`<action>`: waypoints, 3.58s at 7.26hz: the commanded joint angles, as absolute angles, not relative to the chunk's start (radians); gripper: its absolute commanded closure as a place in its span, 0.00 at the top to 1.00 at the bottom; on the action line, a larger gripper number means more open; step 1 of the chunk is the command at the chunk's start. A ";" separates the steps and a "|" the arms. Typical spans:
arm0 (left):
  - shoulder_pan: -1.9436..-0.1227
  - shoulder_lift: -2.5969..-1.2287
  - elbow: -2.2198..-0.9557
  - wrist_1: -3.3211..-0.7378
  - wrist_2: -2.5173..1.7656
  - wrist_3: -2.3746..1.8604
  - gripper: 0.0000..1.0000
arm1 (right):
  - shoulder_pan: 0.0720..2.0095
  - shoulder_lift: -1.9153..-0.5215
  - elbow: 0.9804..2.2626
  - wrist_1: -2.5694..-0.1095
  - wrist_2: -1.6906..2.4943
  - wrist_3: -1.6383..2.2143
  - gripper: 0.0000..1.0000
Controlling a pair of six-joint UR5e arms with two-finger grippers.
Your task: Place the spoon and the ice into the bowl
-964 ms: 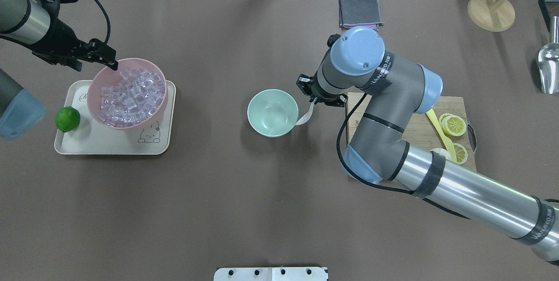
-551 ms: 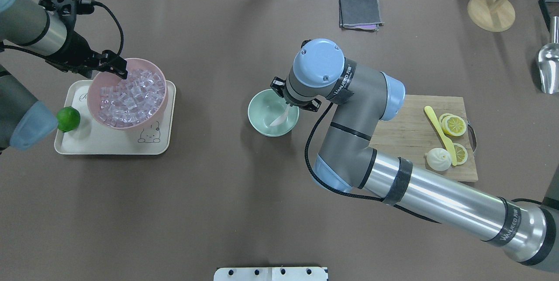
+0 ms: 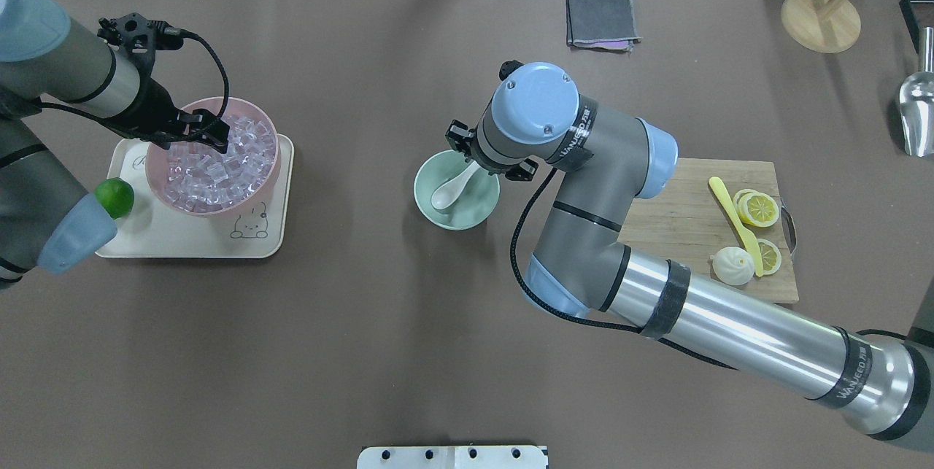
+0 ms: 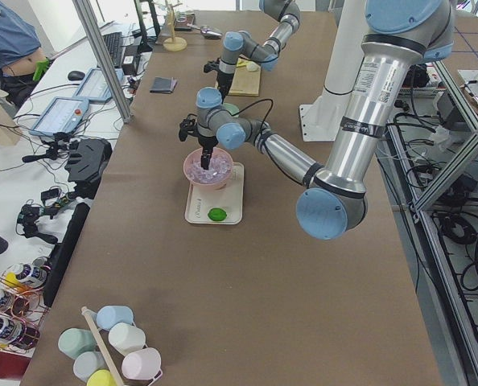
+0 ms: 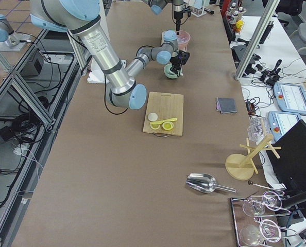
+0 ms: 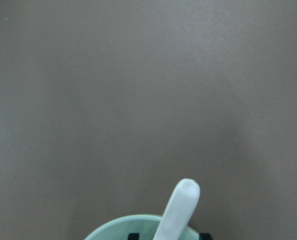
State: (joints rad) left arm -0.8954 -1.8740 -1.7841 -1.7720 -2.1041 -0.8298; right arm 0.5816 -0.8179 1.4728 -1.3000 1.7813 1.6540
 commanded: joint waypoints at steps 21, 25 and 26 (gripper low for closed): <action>-0.847 -1.904 -1.796 -1.772 -2.088 -0.816 0.00 | 1.204 -1.420 1.637 -1.310 2.305 0.565 1.00; -0.780 -2.089 -1.761 -1.756 -2.077 -0.999 0.00 | 1.276 -1.480 1.634 -1.312 2.318 0.419 1.00; -0.749 -2.155 -1.726 -1.756 -2.074 -1.081 0.00 | 1.302 -1.500 1.634 -1.312 2.319 0.369 1.00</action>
